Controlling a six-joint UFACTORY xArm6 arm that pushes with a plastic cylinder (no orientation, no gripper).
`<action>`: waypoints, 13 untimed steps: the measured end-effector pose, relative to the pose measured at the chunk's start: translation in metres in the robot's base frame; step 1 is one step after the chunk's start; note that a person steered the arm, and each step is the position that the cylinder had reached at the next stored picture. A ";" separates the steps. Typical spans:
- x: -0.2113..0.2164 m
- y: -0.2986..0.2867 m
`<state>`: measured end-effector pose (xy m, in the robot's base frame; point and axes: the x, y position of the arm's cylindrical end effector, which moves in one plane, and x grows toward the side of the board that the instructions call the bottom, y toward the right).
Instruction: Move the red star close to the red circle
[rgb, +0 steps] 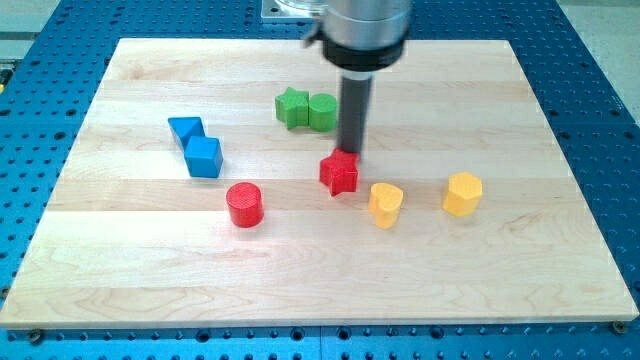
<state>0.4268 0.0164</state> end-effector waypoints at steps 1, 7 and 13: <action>0.000 -0.019; 0.000 0.024; 0.039 -0.025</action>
<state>0.4661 -0.0083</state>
